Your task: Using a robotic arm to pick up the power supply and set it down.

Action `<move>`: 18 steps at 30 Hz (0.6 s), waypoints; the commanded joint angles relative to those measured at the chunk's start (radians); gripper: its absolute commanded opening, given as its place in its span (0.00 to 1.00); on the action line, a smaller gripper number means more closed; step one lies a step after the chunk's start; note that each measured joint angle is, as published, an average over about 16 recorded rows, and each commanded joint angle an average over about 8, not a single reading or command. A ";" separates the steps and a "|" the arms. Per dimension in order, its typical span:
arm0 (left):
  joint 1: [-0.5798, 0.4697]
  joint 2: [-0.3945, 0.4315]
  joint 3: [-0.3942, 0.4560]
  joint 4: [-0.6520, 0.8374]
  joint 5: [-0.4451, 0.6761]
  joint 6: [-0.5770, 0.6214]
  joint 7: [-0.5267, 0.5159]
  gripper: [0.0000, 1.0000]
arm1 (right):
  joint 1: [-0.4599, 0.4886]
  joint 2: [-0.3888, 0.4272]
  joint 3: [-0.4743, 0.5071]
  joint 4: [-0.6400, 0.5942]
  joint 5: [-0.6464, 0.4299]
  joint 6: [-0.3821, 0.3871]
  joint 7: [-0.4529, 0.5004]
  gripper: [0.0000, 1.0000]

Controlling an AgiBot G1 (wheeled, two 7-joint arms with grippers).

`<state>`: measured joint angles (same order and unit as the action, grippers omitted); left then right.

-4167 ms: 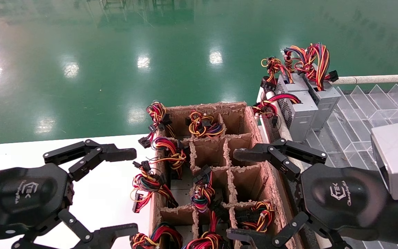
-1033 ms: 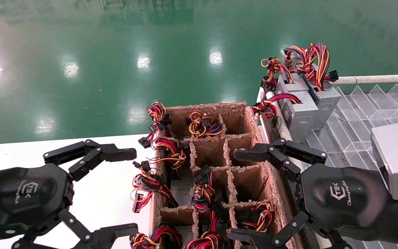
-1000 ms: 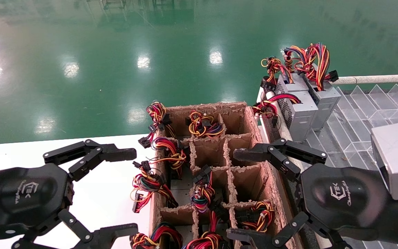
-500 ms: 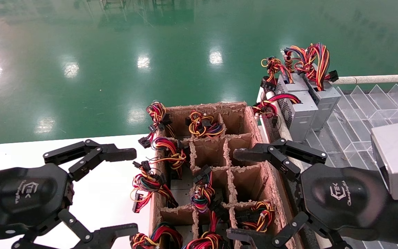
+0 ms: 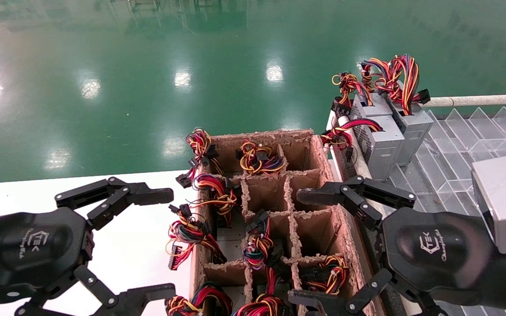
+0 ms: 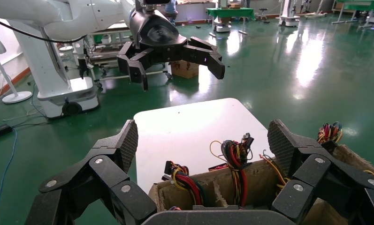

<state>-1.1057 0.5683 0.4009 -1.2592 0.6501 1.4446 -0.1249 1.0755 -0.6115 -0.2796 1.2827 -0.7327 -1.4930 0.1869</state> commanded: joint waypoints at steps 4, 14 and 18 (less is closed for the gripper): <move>0.000 0.000 0.000 0.000 0.000 0.000 0.000 1.00 | 0.000 0.000 0.000 0.000 0.000 0.000 0.000 1.00; 0.000 0.000 0.000 0.000 0.000 0.000 0.000 1.00 | 0.000 0.000 0.000 0.000 0.000 0.000 0.000 1.00; 0.000 0.000 0.000 0.000 0.000 0.000 0.000 1.00 | 0.000 0.000 0.000 0.000 0.000 0.000 0.000 1.00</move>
<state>-1.1057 0.5683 0.4009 -1.2592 0.6501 1.4446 -0.1249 1.0755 -0.6115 -0.2796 1.2827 -0.7326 -1.4930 0.1869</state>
